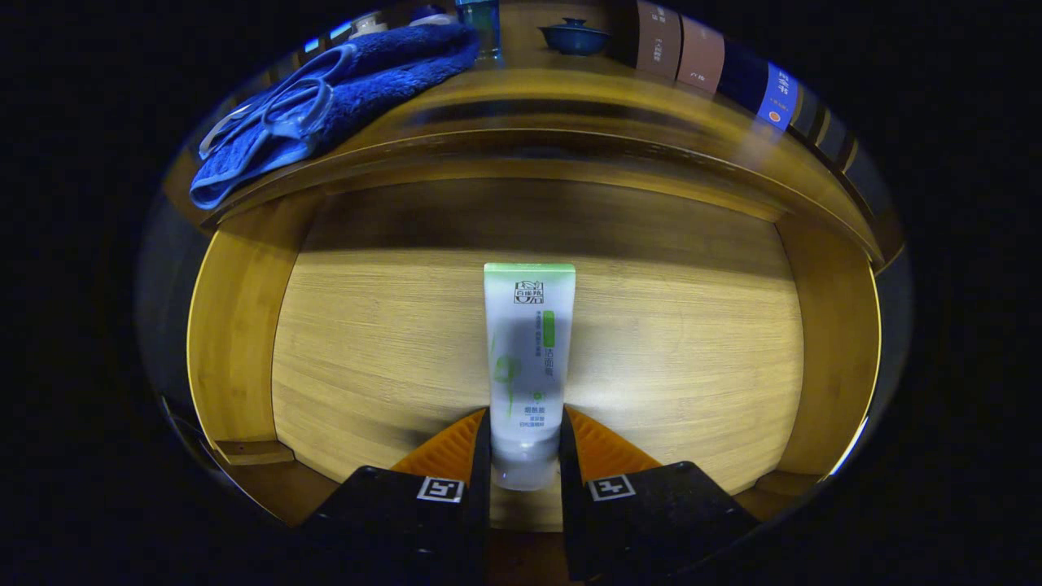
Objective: Pull open the drawer, take out the items inside it, and place them on the countertop above the cabinet.
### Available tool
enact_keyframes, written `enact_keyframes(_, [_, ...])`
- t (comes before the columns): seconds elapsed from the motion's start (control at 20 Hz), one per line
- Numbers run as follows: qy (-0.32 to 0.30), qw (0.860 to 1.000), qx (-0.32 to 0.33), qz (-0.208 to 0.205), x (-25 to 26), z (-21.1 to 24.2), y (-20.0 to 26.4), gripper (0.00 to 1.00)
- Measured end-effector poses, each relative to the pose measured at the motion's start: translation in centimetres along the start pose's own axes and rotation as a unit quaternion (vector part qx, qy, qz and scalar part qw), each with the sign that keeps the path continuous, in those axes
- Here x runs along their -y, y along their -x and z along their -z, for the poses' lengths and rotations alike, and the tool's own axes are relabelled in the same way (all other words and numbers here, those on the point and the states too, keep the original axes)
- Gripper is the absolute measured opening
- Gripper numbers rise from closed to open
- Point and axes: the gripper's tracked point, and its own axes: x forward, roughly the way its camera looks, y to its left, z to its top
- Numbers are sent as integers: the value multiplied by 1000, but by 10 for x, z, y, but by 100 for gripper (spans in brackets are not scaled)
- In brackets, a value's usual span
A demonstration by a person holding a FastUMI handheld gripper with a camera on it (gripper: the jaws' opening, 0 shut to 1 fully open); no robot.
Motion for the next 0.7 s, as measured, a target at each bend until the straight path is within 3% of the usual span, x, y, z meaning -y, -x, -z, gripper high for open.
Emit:
enact_keyframes(0.5, [-17,997,77,-14,1,9,79,41])
enact_keyframes(0.7, [-18,992,125,-17,8,-15,120,40])
